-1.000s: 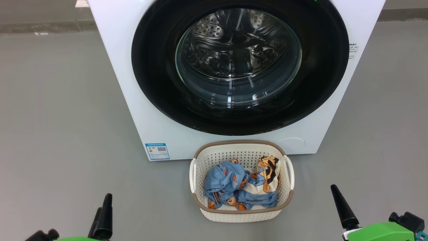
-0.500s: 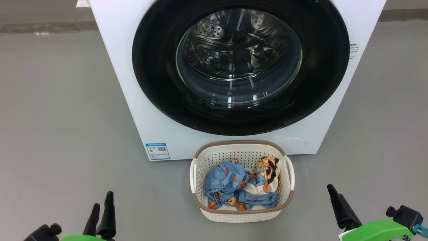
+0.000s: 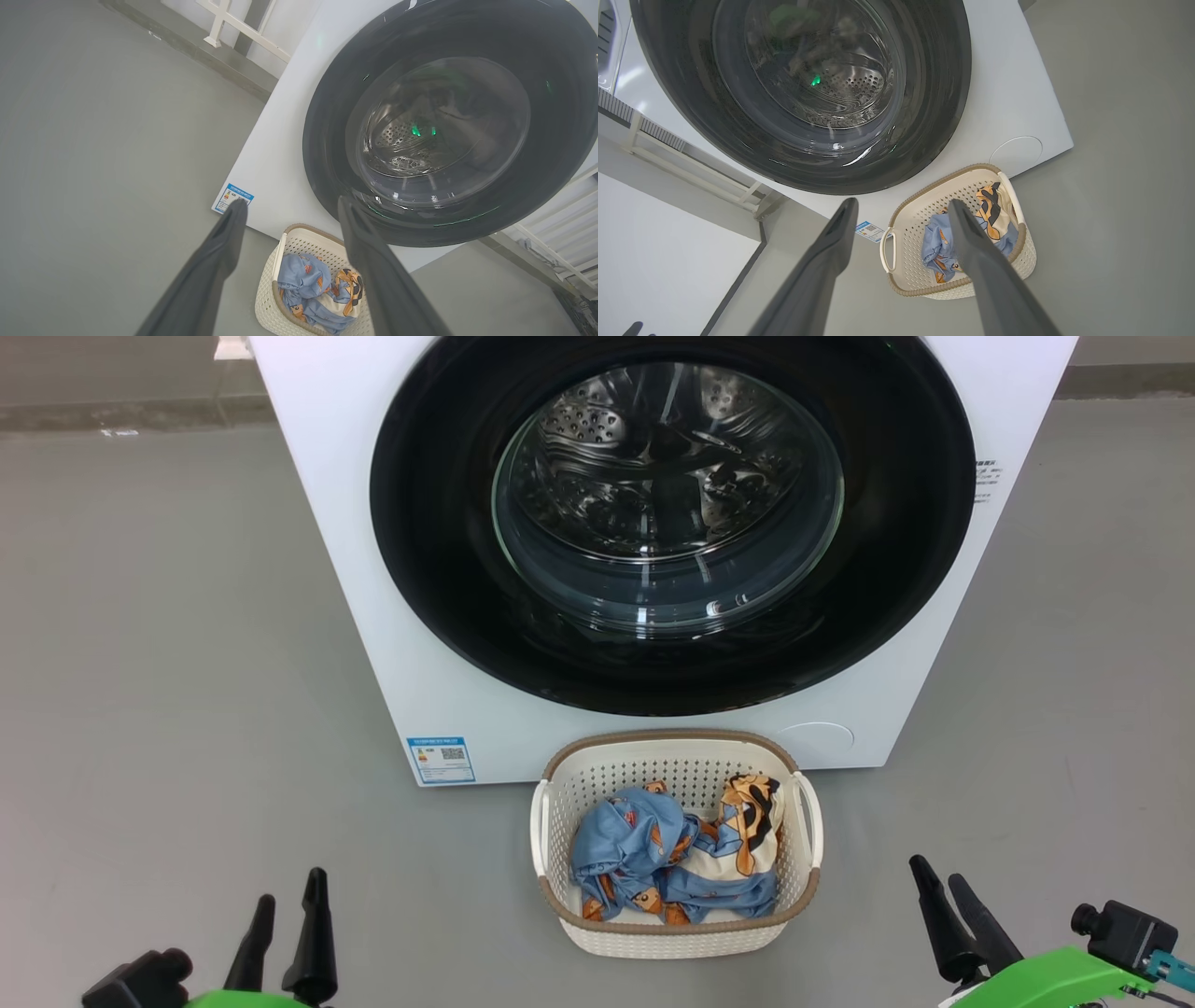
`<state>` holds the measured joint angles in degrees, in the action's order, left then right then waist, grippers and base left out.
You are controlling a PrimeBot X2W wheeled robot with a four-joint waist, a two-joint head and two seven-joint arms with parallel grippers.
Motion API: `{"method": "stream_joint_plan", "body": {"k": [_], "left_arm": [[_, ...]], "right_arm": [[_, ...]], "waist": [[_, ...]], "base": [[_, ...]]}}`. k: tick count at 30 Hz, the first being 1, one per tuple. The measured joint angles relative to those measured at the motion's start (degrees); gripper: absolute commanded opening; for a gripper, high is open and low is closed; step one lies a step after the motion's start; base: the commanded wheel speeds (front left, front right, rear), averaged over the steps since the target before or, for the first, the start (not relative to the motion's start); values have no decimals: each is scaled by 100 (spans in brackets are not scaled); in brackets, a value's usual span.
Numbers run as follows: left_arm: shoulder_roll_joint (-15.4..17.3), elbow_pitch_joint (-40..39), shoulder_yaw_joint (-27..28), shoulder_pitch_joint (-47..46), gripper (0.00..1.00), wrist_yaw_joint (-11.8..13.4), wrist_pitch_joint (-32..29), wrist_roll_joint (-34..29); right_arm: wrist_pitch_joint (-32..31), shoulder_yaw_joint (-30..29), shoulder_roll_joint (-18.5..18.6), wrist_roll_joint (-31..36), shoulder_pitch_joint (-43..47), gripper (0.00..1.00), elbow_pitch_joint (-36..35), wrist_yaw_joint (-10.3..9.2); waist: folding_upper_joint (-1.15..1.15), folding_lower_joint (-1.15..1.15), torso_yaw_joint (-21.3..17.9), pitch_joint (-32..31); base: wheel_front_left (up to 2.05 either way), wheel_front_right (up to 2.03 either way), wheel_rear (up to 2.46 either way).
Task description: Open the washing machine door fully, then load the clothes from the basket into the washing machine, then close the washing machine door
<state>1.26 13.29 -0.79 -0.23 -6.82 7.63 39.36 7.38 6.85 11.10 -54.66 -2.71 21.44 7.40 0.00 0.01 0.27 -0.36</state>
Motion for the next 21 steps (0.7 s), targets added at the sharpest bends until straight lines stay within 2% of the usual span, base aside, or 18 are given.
{"method": "stream_joint_plan", "body": {"k": [21], "left_arm": [[22, -2, -82, 39, 100, 44, 348, -1470]], "right_arm": [[343, 162, 190, 1315, -82, 100, 59, 0]], "waist": [[0, 0, -35, -47]], "base": [[0, 0, 0]]}}
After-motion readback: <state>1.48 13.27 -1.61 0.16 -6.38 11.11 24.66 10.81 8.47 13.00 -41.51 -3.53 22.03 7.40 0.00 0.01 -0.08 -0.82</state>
